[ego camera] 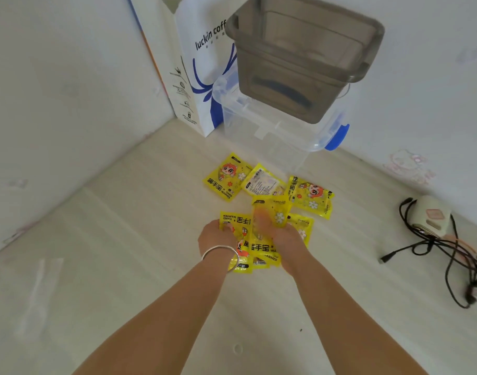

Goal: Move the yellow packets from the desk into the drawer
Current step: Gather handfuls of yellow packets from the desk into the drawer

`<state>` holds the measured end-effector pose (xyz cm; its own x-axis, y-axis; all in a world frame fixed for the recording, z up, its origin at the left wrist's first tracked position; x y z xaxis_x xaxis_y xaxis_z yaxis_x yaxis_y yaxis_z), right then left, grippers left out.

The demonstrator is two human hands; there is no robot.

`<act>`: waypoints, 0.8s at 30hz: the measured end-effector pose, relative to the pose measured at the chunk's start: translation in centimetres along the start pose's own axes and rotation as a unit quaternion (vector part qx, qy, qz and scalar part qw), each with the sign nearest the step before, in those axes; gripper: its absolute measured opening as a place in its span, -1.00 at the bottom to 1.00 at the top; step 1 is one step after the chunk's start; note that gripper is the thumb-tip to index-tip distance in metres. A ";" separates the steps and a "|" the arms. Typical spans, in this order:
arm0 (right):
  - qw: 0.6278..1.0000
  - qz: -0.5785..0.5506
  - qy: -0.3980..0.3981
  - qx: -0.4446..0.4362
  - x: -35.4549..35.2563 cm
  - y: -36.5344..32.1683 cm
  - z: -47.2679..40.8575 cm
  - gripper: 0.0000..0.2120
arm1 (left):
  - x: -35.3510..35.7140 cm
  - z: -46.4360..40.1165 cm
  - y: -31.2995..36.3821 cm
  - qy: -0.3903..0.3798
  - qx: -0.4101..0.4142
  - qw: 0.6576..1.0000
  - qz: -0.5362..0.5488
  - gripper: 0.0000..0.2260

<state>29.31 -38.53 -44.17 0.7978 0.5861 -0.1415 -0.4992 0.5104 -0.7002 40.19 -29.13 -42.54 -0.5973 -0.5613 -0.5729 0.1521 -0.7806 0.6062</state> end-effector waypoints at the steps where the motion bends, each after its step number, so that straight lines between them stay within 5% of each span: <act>1: 1.000 0.018 0.016 -0.007 0.1 0.1 0.3 -0.58 | 0.2 0.2 -0.1 0.001 0.007 1.000 -0.005 -0.78; 4: 0.997 0.056 0.036 -0.028 0.7 0.6 1.3 -0.76 | 0.6 0.2 -0.1 -0.007 0.010 1.000 -0.012 -0.78; 9: 0.997 -0.014 0.034 -0.064 2.3 1.4 1.7 -0.51 | 0.4 0.5 -0.3 -0.040 -0.007 0.999 -0.005 -0.75; 13: 0.984 -0.173 -0.038 0.022 2.4 1.9 2.2 -0.25 | -0.7 1.2 -0.8 -0.041 0.003 0.998 0.043 -0.79; 17: 0.962 -0.259 -0.064 0.051 1.0 1.8 3.4 -0.75 | -1.3 2.4 -0.7 -0.112 0.059 0.988 0.089 -0.88; 24: 0.929 -0.368 -0.036 0.027 -3.3 4.2 7.2 -0.61 | -0.1 6.5 -0.6 -0.317 0.105 0.926 0.177 -0.83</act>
<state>22.10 -33.78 -41.58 0.9059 0.1064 0.4100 0.1542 0.8187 -0.5531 35.04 -26.82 -39.22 -0.8914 -0.4460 0.0807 0.3101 -0.4702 0.8263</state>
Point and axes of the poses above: each hand's wrist, its own z-axis away from the middle knuckle, its own x-axis out of the palm, y = z × x, the point moved 3 cm from there along -z, towards the middle knuckle, and after that the axes turned 3 degrees about z, right-handed, at the moved point
